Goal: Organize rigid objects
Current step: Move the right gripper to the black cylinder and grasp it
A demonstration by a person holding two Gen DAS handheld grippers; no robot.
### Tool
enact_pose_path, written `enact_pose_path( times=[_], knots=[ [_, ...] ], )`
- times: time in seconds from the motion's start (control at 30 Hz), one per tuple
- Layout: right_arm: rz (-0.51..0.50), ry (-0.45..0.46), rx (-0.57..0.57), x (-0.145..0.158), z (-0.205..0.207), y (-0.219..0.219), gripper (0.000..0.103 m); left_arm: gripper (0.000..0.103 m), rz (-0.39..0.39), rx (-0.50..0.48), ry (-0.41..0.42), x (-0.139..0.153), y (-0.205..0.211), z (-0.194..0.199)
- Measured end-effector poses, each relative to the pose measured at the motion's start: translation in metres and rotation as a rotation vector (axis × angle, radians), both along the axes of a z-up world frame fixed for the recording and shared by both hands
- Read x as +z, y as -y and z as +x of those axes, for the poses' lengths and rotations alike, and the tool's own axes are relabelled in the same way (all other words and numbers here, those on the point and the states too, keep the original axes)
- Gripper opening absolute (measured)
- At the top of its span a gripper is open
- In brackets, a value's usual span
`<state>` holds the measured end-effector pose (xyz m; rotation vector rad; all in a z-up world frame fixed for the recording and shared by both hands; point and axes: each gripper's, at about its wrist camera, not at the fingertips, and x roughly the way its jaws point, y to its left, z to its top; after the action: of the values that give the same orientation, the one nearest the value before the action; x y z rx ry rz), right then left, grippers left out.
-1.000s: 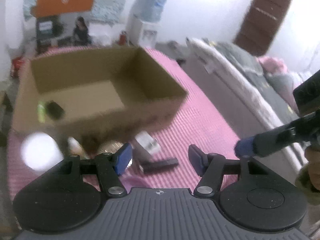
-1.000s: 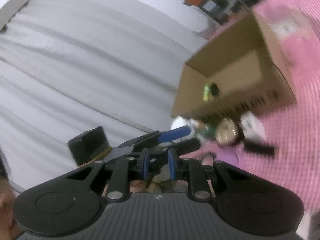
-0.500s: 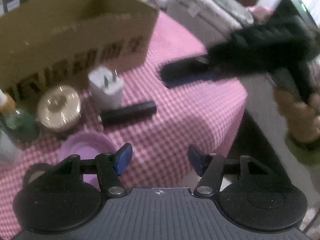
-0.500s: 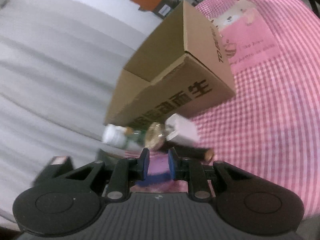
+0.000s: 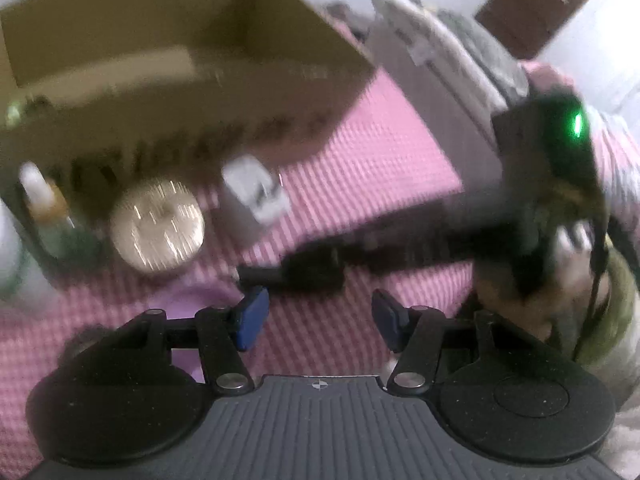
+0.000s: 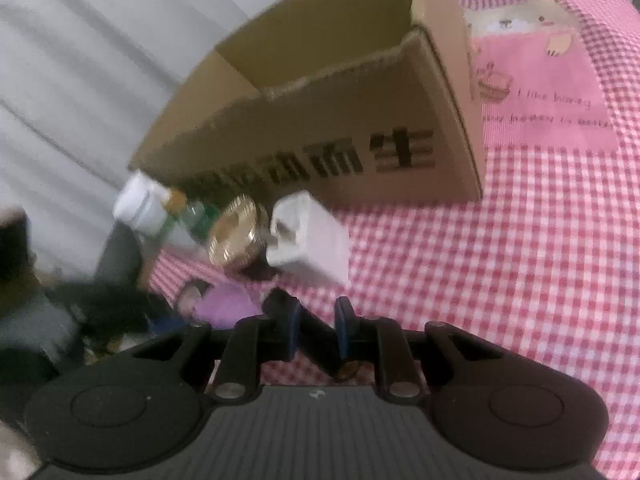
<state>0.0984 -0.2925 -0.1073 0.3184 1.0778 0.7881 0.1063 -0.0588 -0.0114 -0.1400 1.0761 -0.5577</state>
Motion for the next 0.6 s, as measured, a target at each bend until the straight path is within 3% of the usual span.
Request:
enact_pose_path(
  times=[0.17, 0.3, 0.6],
  knots=[
    [0.002, -0.033, -0.013, -0.002, 0.000, 0.002, 0.020, 0.057, 0.044, -0.054, -0.021, -0.010, 0.011, 0.002],
    [0.020, -0.068, -0.018, 0.001, 0.000, 0.007, 0.020, 0.056, 0.020, -0.053, -0.081, -0.026, 0.016, 0.004],
    [0.032, -0.135, -0.002, -0.003, -0.002, 0.000, 0.022, 0.056, 0.014, -0.022, -0.062, -0.030, 0.020, -0.004]
  ],
)
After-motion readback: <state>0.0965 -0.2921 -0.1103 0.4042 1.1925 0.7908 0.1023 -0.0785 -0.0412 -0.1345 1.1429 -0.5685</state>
